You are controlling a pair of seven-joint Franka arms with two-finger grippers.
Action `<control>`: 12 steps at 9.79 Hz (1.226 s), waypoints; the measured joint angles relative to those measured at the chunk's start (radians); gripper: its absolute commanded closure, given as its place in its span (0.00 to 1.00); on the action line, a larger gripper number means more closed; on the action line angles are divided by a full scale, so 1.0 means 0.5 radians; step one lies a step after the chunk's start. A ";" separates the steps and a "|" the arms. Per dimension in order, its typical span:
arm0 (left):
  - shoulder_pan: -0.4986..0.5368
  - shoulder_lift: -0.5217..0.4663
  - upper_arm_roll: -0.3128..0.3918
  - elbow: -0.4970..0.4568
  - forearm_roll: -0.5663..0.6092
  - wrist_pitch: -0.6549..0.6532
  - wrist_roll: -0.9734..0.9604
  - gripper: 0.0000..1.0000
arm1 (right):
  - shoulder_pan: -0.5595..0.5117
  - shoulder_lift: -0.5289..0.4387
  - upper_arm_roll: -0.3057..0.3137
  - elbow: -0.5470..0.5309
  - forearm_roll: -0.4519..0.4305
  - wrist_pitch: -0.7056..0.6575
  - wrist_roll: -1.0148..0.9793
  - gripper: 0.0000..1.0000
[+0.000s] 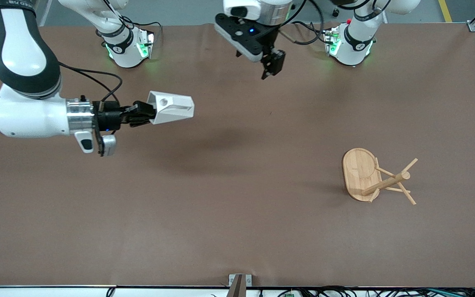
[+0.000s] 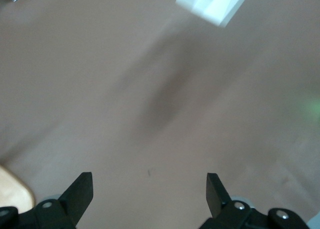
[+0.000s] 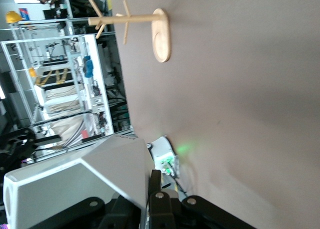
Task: Hang cup on rack
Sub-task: 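Lift the cup with the right gripper while the left gripper reaches it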
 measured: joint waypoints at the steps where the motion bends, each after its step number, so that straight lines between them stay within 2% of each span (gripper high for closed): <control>1: -0.024 0.039 0.000 0.004 -0.039 0.075 0.020 0.00 | 0.000 -0.014 0.036 -0.061 0.126 -0.004 0.000 1.00; 3: -0.037 0.091 -0.034 0.013 -0.070 0.215 0.129 0.00 | 0.003 -0.018 0.116 -0.142 0.275 -0.002 0.000 1.00; 9: -0.052 0.174 -0.056 0.026 -0.070 0.503 0.513 0.00 | 0.005 -0.020 0.186 -0.193 0.329 -0.085 0.000 1.00; 12: -0.046 0.249 -0.055 0.033 -0.143 0.525 0.649 0.00 | 0.005 -0.028 0.193 -0.203 0.373 -0.096 -0.001 1.00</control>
